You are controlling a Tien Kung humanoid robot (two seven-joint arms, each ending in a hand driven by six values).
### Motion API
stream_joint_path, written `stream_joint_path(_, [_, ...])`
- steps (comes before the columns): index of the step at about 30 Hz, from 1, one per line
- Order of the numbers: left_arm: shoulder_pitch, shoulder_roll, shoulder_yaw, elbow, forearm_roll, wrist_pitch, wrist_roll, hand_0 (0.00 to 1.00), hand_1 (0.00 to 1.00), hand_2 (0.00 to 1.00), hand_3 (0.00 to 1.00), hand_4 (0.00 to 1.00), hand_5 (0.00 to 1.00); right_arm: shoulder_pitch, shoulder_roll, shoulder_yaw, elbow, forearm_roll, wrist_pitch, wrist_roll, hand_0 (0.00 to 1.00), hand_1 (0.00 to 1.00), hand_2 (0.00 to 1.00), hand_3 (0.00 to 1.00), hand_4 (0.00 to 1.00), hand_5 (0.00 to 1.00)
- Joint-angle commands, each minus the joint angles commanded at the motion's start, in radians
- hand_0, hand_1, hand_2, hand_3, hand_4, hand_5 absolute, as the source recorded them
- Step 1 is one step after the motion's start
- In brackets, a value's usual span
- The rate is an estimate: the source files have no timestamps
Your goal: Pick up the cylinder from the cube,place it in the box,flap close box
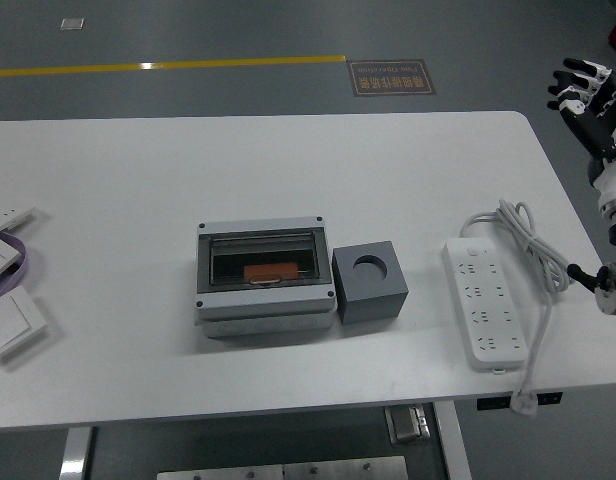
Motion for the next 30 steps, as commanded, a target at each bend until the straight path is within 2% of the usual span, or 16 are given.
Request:
stream_joint_path(19, [-0.007,0.008,0.007,0.000,0.002,0.003,0.000,0.625,0.599,0.608,0.656,0.748,0.298,0.009,0.006,0.001,-0.019,0.020,0.000,0.029,0.628,0.624,0.655,0.641,0.613,0.227])
stream_joint_path(30, [-0.006,0.016,0.017,0.000,0.001,0.002,0.000,0.625,0.605,0.609,0.656,0.747,0.296,0.004,0.012,0.035,-0.020,0.018,0.002,0.032,0.629,0.627,0.656,0.643,0.624,0.227])
